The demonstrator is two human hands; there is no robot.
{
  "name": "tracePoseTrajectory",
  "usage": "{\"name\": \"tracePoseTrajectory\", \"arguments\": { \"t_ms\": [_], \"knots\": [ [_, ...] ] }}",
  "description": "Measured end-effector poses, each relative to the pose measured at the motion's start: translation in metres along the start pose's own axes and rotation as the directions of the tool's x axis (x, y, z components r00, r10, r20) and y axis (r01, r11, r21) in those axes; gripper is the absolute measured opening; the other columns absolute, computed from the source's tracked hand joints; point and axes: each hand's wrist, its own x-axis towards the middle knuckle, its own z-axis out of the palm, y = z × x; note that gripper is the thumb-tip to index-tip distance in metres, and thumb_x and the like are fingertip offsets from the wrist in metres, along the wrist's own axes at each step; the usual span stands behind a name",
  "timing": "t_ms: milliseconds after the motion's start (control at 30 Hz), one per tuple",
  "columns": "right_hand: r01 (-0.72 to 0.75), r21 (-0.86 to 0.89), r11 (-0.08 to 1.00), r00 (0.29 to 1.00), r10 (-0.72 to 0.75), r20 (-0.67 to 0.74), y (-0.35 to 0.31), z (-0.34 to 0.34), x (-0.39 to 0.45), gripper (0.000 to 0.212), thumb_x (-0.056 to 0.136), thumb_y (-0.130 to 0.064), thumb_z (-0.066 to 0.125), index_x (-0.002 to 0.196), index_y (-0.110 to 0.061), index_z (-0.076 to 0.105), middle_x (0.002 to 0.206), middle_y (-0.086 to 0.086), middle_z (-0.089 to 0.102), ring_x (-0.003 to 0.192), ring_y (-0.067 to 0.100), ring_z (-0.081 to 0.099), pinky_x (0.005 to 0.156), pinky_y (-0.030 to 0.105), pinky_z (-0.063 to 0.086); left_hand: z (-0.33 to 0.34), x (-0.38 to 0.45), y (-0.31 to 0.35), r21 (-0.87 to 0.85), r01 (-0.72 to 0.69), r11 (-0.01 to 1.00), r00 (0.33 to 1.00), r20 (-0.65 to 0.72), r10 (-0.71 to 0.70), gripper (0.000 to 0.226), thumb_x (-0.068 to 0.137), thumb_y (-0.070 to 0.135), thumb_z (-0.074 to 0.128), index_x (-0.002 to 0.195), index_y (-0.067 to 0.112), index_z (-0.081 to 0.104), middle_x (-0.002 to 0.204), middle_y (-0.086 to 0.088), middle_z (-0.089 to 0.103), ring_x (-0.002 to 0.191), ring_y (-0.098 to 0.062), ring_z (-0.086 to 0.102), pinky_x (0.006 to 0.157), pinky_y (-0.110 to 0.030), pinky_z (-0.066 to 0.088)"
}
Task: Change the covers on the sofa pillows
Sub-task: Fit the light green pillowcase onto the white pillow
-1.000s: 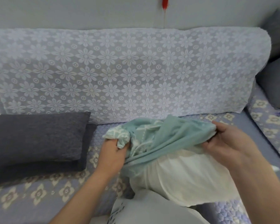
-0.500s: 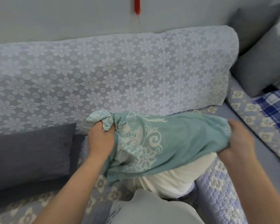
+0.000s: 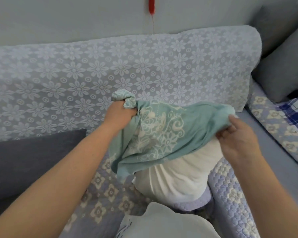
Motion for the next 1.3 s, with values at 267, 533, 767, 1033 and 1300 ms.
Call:
{"name": "tracePoseTrajectory", "arguments": {
  "t_ms": [267,533,767,1033,1300],
  "knots": [
    [-0.212,-0.14,0.967,0.974,0.222,0.055,-0.024,0.055,0.023,0.015,0.103,-0.019,0.049,0.109,-0.011,0.061,0.107,0.005,0.067,0.092,0.019,0.066,0.084,0.034,0.05,-0.008,0.025,0.004,-0.154,0.118,0.981,0.993,0.048,-0.112,0.017,0.083,0.021,0.075,0.099,0.02,0.076,0.1,-0.003,0.075,0.096,-0.024,0.07,0.093,-0.048,0.056],
    [-0.067,0.166,0.984,0.977,0.03,0.213,-0.053,0.076,0.058,0.041,0.107,-0.021,0.041,0.139,0.005,0.043,0.132,0.025,0.06,0.115,0.039,0.064,0.091,0.05,0.056,-0.036,0.054,-0.005,-0.267,0.179,0.947,0.984,0.027,-0.179,0.029,0.095,0.026,0.07,0.122,0.016,0.07,0.117,-0.005,0.071,0.101,-0.024,0.067,0.09,-0.041,0.054],
    [-0.246,-0.013,0.969,0.928,0.239,0.284,0.039,0.013,0.028,0.037,0.091,-0.028,0.059,0.122,-0.009,0.063,0.107,0.008,0.072,0.091,0.021,0.071,0.081,0.034,0.06,-0.032,0.063,0.004,-0.344,0.173,0.923,0.985,0.074,-0.157,0.017,0.092,0.017,0.072,0.109,0.015,0.075,0.104,-0.009,0.076,0.099,-0.03,0.072,0.09,-0.046,0.059],
    [-0.349,-0.381,0.856,0.927,0.375,-0.007,0.12,-0.078,0.008,0.031,0.101,-0.016,0.054,0.131,-0.008,0.059,0.115,0.007,0.07,0.098,0.022,0.065,0.089,0.038,0.05,-0.028,0.04,0.004,-0.05,-0.105,0.993,0.992,0.059,0.108,0.014,0.093,0.02,0.071,0.107,0.021,0.074,0.1,0.004,0.075,0.092,-0.011,0.069,0.085,-0.032,0.055],
    [-0.194,-0.377,0.906,0.954,0.265,0.144,-0.013,-0.065,0.037,0.047,0.099,-0.045,0.048,0.127,-0.014,0.068,0.124,0.01,0.07,0.111,0.027,0.066,0.094,0.044,0.053,0.029,-0.07,-0.057,0.202,-0.379,0.903,0.686,0.717,0.128,0.021,0.091,0.034,0.072,0.092,0.049,0.058,0.095,0.037,0.059,0.087,0.022,0.055,0.078,-0.012,0.043]
  ]
}}
